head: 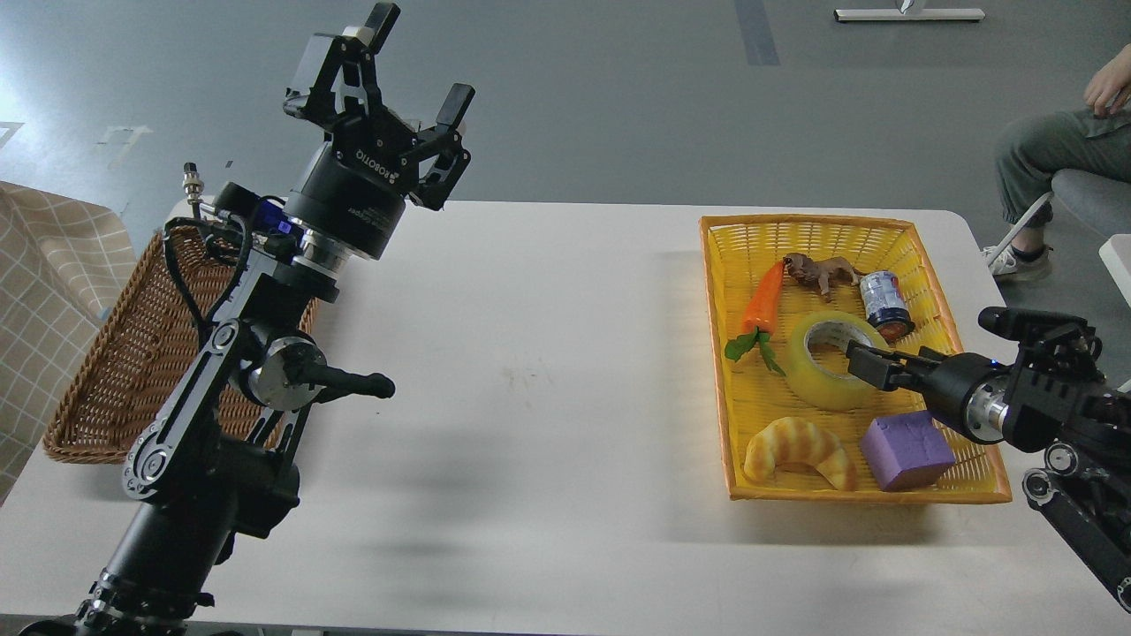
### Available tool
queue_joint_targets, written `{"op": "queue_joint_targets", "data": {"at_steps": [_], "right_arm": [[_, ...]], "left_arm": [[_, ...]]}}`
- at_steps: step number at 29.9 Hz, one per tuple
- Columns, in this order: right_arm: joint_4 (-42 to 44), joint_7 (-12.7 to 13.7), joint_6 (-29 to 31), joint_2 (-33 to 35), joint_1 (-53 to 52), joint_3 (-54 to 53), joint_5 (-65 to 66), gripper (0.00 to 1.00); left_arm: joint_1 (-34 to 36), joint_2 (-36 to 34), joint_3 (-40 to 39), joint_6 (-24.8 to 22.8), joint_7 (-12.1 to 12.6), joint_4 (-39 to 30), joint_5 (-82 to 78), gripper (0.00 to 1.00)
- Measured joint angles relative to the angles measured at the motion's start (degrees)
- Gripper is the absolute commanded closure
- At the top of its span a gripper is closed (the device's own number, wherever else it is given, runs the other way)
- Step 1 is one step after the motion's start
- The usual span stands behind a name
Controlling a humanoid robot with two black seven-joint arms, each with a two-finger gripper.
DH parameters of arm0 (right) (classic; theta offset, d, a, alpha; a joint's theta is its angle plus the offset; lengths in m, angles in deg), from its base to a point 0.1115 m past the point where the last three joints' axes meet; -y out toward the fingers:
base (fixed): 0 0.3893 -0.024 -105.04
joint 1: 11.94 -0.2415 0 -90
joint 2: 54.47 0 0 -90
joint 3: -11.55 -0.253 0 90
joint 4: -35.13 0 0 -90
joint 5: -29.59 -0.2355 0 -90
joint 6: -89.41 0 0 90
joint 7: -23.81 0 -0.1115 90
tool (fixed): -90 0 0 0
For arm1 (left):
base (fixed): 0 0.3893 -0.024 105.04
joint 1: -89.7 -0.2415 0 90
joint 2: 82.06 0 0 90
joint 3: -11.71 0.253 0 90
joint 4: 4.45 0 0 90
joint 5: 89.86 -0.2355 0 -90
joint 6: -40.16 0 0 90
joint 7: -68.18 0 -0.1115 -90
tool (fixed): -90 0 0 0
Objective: Place and transfer tape with both arms
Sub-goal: 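Close the right gripper on the rim of the yellow tape roll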
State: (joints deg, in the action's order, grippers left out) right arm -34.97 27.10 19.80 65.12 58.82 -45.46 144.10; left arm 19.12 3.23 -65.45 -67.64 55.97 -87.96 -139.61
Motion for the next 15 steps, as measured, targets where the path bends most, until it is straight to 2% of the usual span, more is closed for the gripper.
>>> {"op": "queue_joint_targets", "data": {"at_steps": [15], "right_arm": [[1.5, 0.0, 0.4, -0.3, -3.4, 3.9, 0.1, 0.07]], "left_arm": [[-0.1, -0.4, -0.5, 0.0, 0.0, 0.3, 0.4, 0.02]]}}
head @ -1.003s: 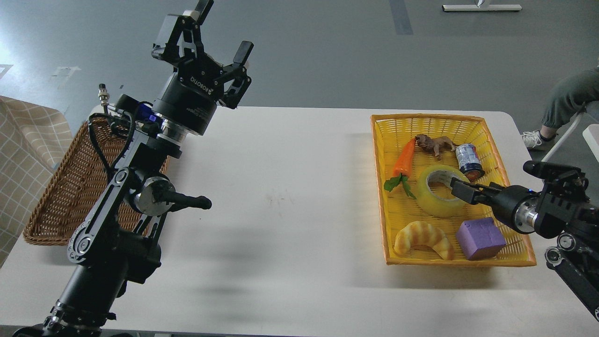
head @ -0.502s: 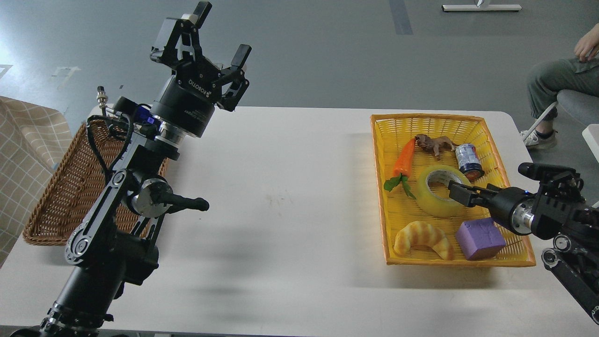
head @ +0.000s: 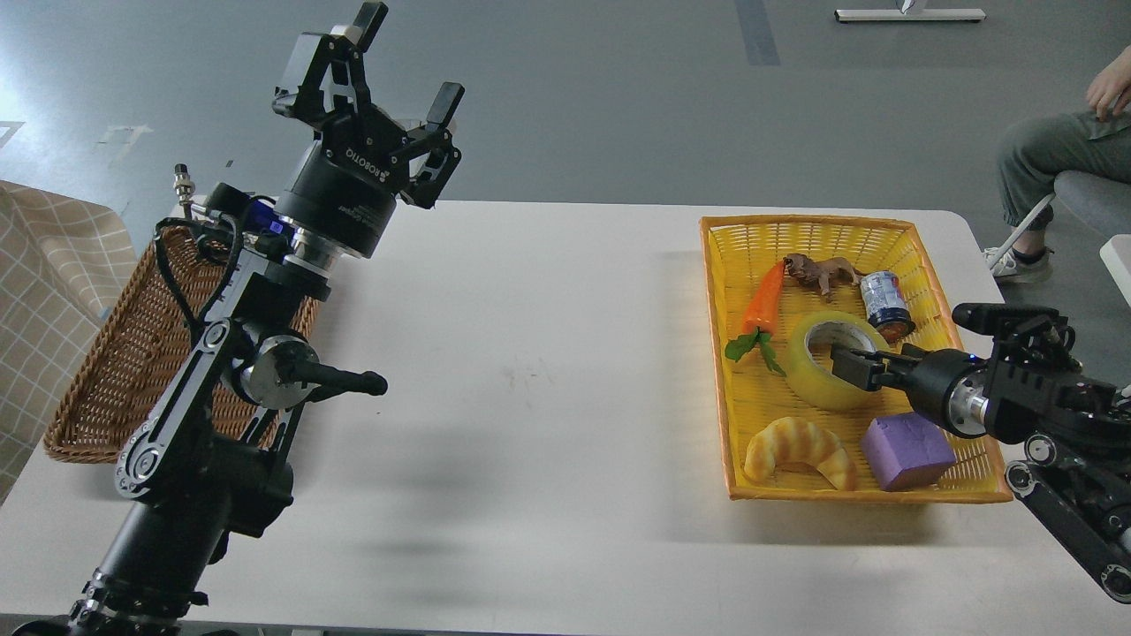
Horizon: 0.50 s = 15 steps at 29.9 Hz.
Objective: Place and transfer tape with both arms
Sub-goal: 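Close the right gripper on the rim of the yellow tape roll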
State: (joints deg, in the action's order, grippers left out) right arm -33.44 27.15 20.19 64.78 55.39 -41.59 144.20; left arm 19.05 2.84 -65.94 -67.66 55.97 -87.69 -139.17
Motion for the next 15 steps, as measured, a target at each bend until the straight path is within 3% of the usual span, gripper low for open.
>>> {"op": "queue_joint_targets", "data": {"at_steps": [7, 10, 13, 15], "right_arm": [[0.0, 0.0, 0.0, 0.1, -0.1, 0.2, 0.0, 0.13], [0.0, 0.0, 0.0, 0.0, 0.2, 0.2, 0.0, 0.25], [0.0, -0.1, 0.0, 0.0, 0.2, 0.3, 0.4, 0.28], [0.0, -0.1, 0.0, 0.0, 0.3, 0.3, 0.7, 0.35]], "left_arm": [[0.0, -0.5, 0.0, 0.0, 0.0, 0.1, 0.1, 0.02], [0.0, -0.6, 0.0, 0.1, 0.0, 0.1, 0.1, 0.02], [0.0, -0.8, 0.0, 0.1, 0.0, 0.1, 0.1, 0.02], [-0.1, -0.9, 0.0, 0.2, 0.0, 0.1, 0.1, 0.02]]}}
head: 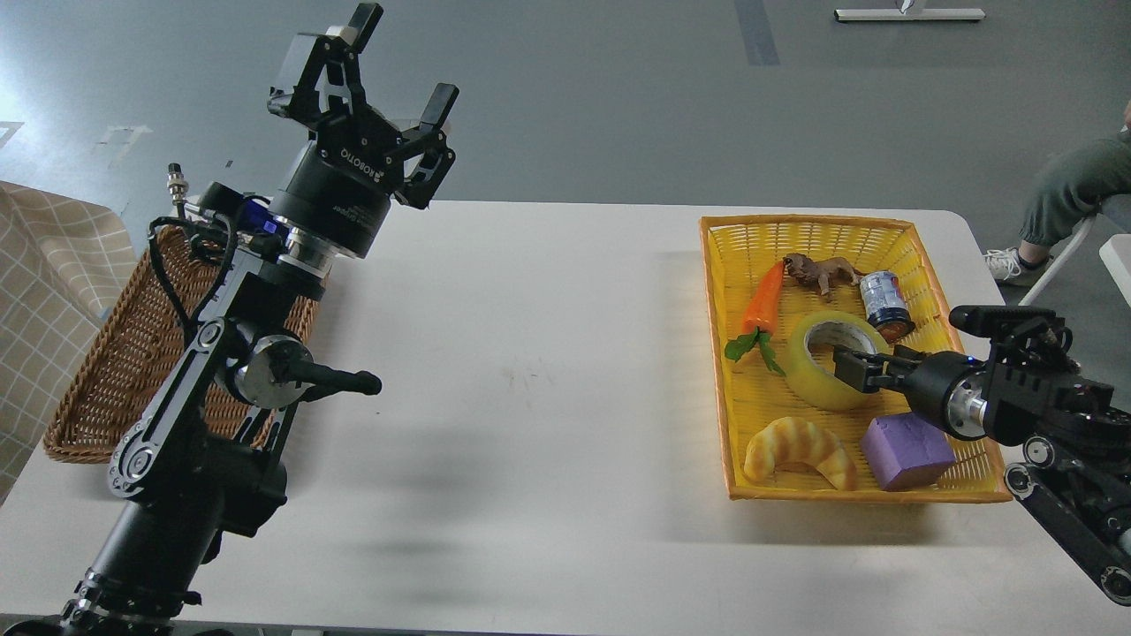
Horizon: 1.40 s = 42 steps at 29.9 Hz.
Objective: Place and transfer tape with both arms
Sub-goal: 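Close the right gripper on the rim of the yellow tape roll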
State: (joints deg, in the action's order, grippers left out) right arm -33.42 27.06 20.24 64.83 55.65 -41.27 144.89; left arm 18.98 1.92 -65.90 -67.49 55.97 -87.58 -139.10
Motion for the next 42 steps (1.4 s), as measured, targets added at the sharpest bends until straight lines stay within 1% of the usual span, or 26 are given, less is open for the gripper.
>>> {"op": "queue_joint_targets", "data": {"at_steps": [2, 5, 6, 7, 8, 9, 15, 18, 20, 26, 28, 42], "right_arm": [[0.0, -0.1, -0.1, 0.0, 0.1, 0.0, 0.1, 0.39], [-0.1, -0.2, -0.2, 0.0, 0.1, 0.0, 0.2, 0.40], [-0.1, -0.2, -0.2, 0.0, 0.2, 0.0, 0.2, 0.45], [-0.1, -0.2, -0.2, 0.0, 0.2, 0.0, 0.2, 0.48], [-0.1, -0.3, -0.2, 0.0, 0.2, 0.0, 0.2, 0.60], [-0.2, -0.4, -0.2, 0.0, 0.3, 0.0, 0.2, 0.65], [-0.5, -1.0, -0.1, 0.5, 1.3, 0.0, 0.1, 0.68], [-0.7, -1.4, 0.0, 0.6, 1.6, -0.1, 0.1, 0.71], [-0.7, -1.8, 0.0, 0.6, 1.6, -0.1, 0.1, 0.78], [-1.0, -2.9, 0.0, 1.7, 2.0, -0.1, 0.2, 0.81], [-1.1, -3.0, 0.0, 1.9, 2.0, -0.1, 0.2, 0.83], [-2.7, -3.4, 0.0, 3.5, 2.0, -0.8, 0.1, 0.88]], "left_arm": [[0.0, 0.0, 0.0, 0.0, 0.0, 0.1, -0.1, 0.02], [0.0, -0.1, 0.0, 0.1, 0.0, 0.1, -0.1, 0.02], [0.0, -0.1, 0.0, 0.1, 0.0, 0.1, -0.1, 0.02], [0.0, -0.2, 0.0, 0.1, 0.0, 0.2, -0.1, 0.02], [0.0, -0.3, 0.0, 0.1, 0.0, 0.2, -0.1, 0.02], [0.0, -0.5, 0.0, 0.1, 0.0, 0.3, -0.1, 0.02], [0.0, -1.0, 0.0, 0.2, 0.0, 0.4, -0.1, 0.02], [0.0, -1.2, 0.0, 0.3, 0.0, 0.5, -0.1, 0.02], [0.0, -1.3, 0.0, 0.5, 0.0, 0.6, -0.1, 0.02], [-0.1, -1.5, 0.0, 0.7, 0.0, 0.6, -0.1, 0.02], [-0.3, -1.5, 0.0, 0.7, 0.0, 0.6, -0.1, 0.02], [-0.6, -1.5, 0.0, 0.6, 0.0, 0.6, -0.1, 0.02]]}}
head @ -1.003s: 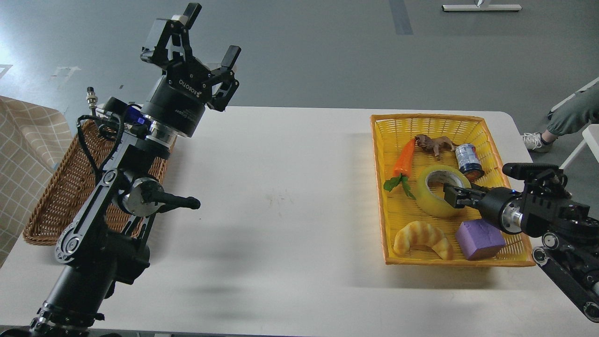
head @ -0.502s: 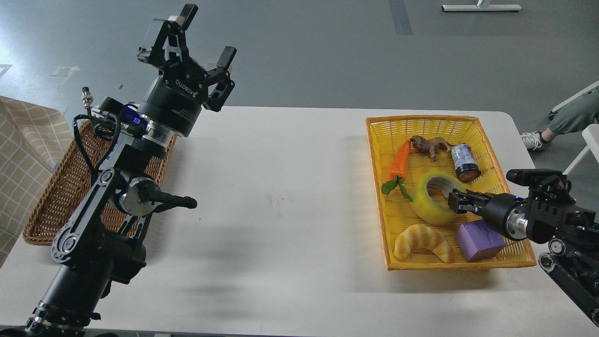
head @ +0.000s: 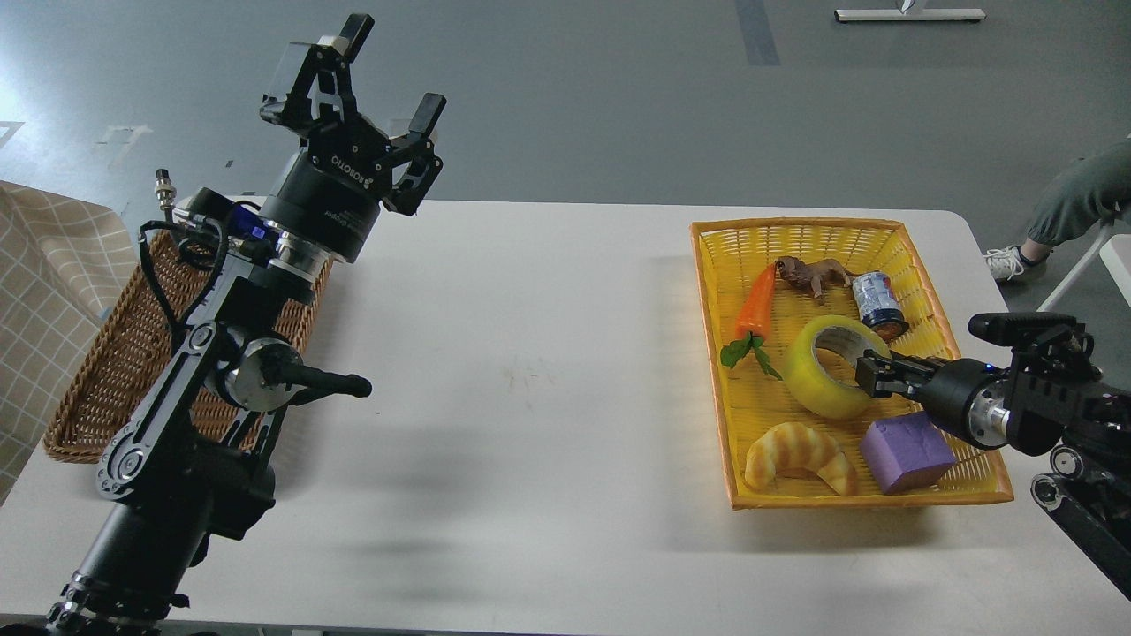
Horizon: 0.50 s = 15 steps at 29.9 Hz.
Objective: Place and transfer tape with both arms
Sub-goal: 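Close the right gripper on the rim of the yellow tape roll, then lift the tape roll out and carry it toward the table center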
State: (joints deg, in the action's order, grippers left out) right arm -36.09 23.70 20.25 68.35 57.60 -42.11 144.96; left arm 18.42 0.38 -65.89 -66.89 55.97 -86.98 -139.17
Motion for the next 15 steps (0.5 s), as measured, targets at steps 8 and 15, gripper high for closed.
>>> {"op": "queue_joint_targets", "data": {"at_steps": [8, 15], "right_arm": [[-3.8, -0.5, -0.1, 2.8, -0.8, -1.3, -0.4, 0.90], [-4.5, -2.2, -0.1, 3.4, -5.1, -1.8, -0.9, 0.90]], "left_arm": [[-0.2, 0.2, 0.1, 0.0, 0.0, 0.0, 0.0, 0.02], [-0.3, 0.2, 0.1, 0.0, 0.0, 0.0, 0.0, 0.02]]}}
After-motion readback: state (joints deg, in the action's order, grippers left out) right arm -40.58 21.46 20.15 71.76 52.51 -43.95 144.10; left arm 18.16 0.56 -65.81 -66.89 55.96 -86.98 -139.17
